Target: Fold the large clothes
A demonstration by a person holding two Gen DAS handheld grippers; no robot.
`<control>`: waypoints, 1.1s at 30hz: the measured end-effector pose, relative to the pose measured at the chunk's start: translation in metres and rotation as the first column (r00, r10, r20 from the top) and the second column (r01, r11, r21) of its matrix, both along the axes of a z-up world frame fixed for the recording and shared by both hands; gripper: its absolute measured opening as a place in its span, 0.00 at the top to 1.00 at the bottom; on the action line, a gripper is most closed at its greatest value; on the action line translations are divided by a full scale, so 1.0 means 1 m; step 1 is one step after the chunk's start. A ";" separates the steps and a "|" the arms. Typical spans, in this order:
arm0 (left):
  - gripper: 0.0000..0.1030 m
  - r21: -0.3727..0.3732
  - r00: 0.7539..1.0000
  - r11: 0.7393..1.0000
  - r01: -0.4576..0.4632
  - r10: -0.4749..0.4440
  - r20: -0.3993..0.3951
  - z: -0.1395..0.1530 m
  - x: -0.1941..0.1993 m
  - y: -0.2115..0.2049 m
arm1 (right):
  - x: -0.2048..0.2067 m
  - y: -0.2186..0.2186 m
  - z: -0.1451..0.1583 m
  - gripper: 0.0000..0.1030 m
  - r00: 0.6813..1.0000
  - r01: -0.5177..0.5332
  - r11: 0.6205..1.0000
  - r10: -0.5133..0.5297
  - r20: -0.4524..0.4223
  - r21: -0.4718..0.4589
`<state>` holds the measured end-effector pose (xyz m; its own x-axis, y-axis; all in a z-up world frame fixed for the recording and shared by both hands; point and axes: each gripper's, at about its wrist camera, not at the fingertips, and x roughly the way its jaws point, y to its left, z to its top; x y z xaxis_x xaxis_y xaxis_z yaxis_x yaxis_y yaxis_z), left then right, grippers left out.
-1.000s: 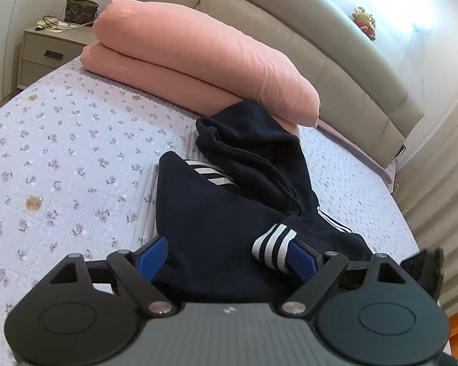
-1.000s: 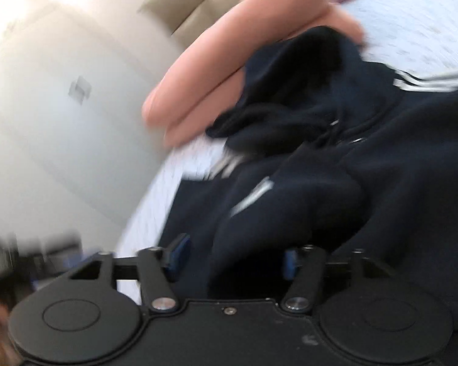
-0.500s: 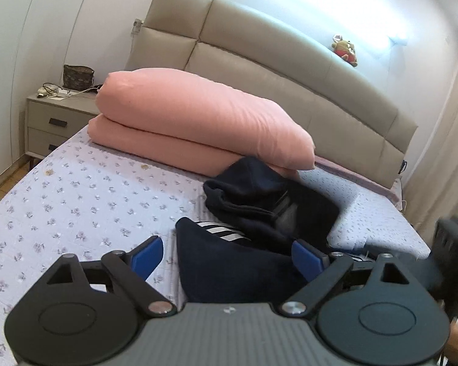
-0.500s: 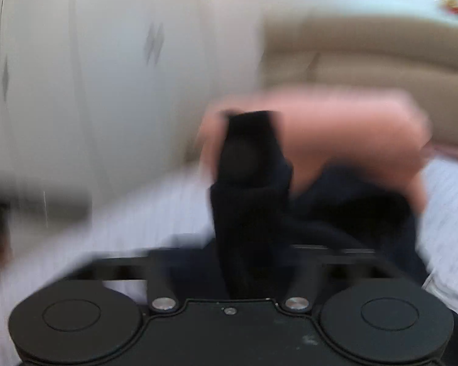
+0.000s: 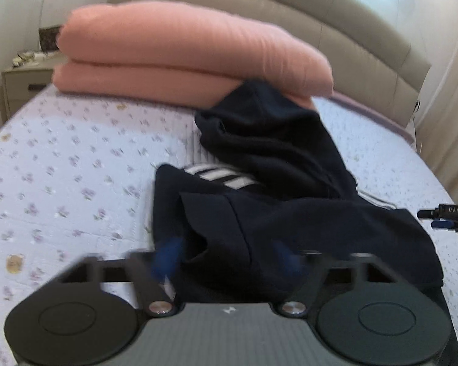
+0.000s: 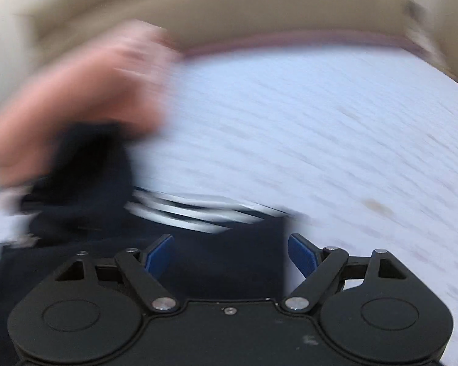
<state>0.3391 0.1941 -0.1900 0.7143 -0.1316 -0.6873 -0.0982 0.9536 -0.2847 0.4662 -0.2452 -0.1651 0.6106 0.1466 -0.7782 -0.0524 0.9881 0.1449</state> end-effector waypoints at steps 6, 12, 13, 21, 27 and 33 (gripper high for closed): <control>0.89 0.068 0.999 0.997 0.032 -0.031 -0.018 0.003 0.006 -0.010 | 0.003 -0.038 -0.022 0.49 0.995 0.052 0.991 -0.041 -0.088 0.125; 0.90 0.121 1.000 0.992 -0.028 0.029 -0.007 0.009 -0.005 0.003 | 0.000 -0.042 -0.016 0.94 0.995 0.080 0.973 -0.091 0.041 0.215; 0.89 0.109 0.998 0.994 -0.030 0.035 -0.045 0.003 -0.004 0.006 | 0.005 -0.045 -0.023 0.94 0.996 0.087 0.970 -0.092 0.010 0.225; 0.20 0.102 0.998 0.994 0.049 -0.045 -0.036 0.021 -0.009 0.002 | -0.025 -0.038 -0.002 0.20 0.999 0.042 0.998 -0.042 -0.003 0.040; 0.15 0.114 0.987 0.981 0.159 -0.161 0.009 0.060 0.069 0.000 | -0.058 0.035 0.011 0.19 0.961 -0.276 0.960 0.276 0.015 -0.041; 0.15 0.086 0.970 0.968 0.234 -0.239 0.054 0.075 0.192 0.011 | -0.076 0.101 -0.029 0.19 0.900 -0.435 0.887 0.422 -0.110 -0.152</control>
